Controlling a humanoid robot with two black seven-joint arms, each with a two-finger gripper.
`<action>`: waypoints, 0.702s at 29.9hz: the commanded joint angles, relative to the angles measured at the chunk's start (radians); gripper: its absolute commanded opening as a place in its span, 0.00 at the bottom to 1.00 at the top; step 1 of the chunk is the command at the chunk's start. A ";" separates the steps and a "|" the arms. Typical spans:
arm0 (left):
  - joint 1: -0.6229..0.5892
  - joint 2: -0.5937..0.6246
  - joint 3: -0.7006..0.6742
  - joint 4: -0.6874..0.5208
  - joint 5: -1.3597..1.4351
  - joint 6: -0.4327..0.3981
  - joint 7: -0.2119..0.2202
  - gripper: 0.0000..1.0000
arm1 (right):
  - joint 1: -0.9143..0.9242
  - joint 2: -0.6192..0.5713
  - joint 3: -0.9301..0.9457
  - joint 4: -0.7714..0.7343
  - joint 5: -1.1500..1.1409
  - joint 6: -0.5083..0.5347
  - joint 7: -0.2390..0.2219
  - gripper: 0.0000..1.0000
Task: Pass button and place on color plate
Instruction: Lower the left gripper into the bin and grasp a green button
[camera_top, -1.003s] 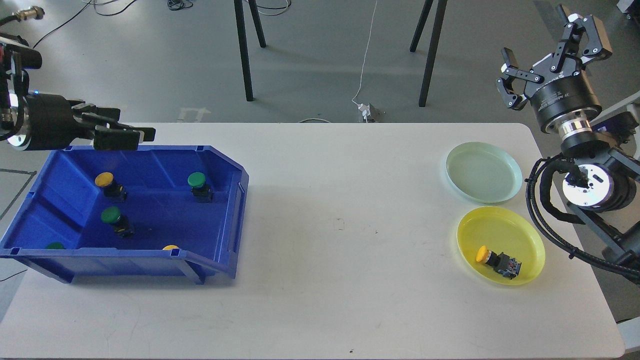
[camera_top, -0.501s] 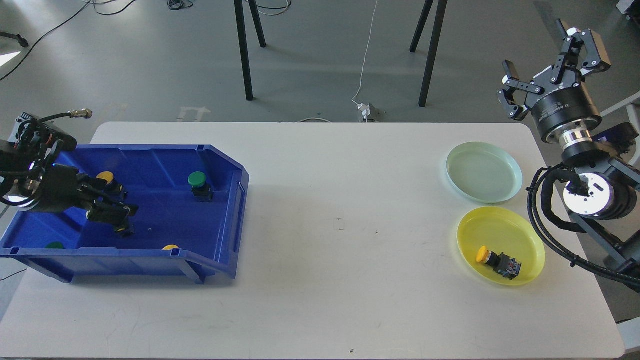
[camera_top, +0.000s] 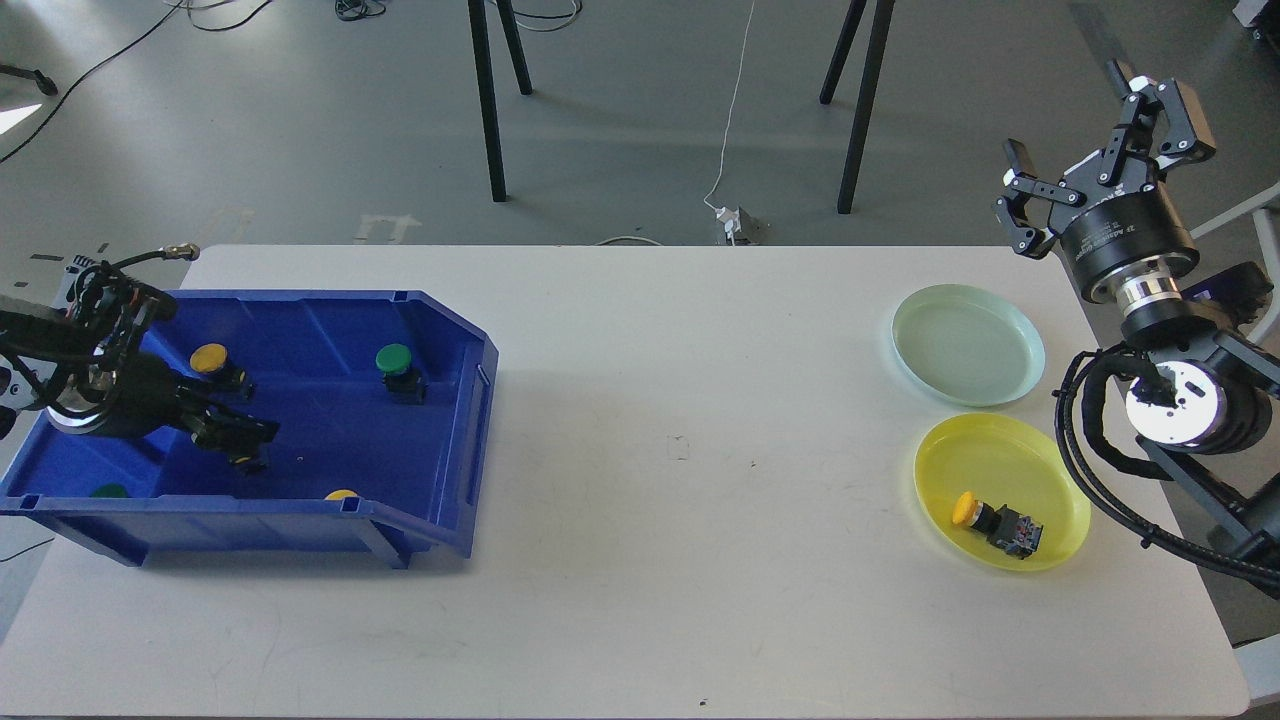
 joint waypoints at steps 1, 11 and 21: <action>0.000 -0.032 0.000 0.046 0.000 0.000 0.000 0.97 | -0.003 0.000 0.002 0.001 0.000 0.000 0.000 0.97; 0.002 -0.068 0.000 0.123 0.000 0.000 0.000 0.97 | -0.004 -0.001 0.000 0.003 0.001 0.003 0.000 0.97; 0.006 -0.091 0.066 0.164 -0.003 0.000 0.000 0.97 | -0.007 -0.006 0.000 0.005 0.001 0.003 0.000 0.97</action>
